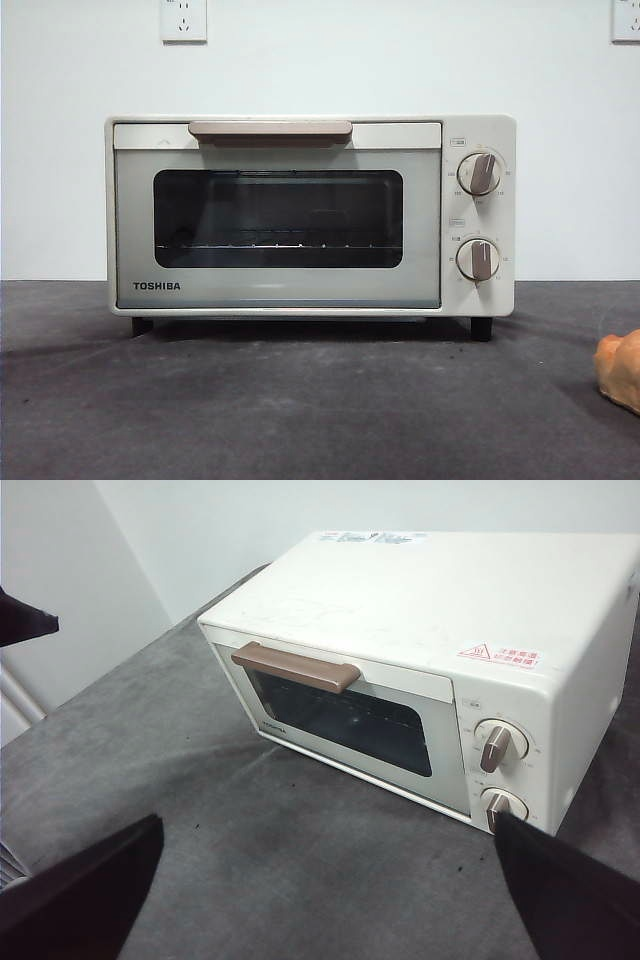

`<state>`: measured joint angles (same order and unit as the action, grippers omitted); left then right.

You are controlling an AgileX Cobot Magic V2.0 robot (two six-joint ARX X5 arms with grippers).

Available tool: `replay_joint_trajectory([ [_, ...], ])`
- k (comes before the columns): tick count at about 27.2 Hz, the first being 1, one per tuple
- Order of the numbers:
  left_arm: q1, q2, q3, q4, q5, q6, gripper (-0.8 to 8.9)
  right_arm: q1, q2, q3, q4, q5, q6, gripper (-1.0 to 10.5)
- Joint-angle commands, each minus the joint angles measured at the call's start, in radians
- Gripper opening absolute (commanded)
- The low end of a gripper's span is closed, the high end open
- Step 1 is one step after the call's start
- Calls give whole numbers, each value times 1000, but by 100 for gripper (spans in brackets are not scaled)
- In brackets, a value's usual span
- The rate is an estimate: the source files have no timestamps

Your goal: The left arm flap open the oven, the right arm pick bread and place it into oven, the left arm flap close the oven

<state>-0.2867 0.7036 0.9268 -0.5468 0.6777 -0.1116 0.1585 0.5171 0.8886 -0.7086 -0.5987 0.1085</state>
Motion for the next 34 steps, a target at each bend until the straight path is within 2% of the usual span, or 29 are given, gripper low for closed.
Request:
replay_joint_trajectory([
  [1,-5,5,20,9,2,14,588,3,3,17,2,-1,18,550],
  [3,-5,5,20,9,2,14,588,3,6,16,-10,10,19,548],
  [7,-5,5,20,9,2,14,587,3,49,16,-85,94,23,539],
  [15,-5,5,20,9,2,14,587,3,263,14,-250,259,39,534],
  [23,-5,5,20,8,2,14,587,24,516,-7,-241,294,41,534],
  [28,-5,5,20,8,2,14,587,68,644,-50,-175,302,44,534],
  [34,-5,5,20,7,0,14,587,104,768,-66,-129,436,76,534],
])
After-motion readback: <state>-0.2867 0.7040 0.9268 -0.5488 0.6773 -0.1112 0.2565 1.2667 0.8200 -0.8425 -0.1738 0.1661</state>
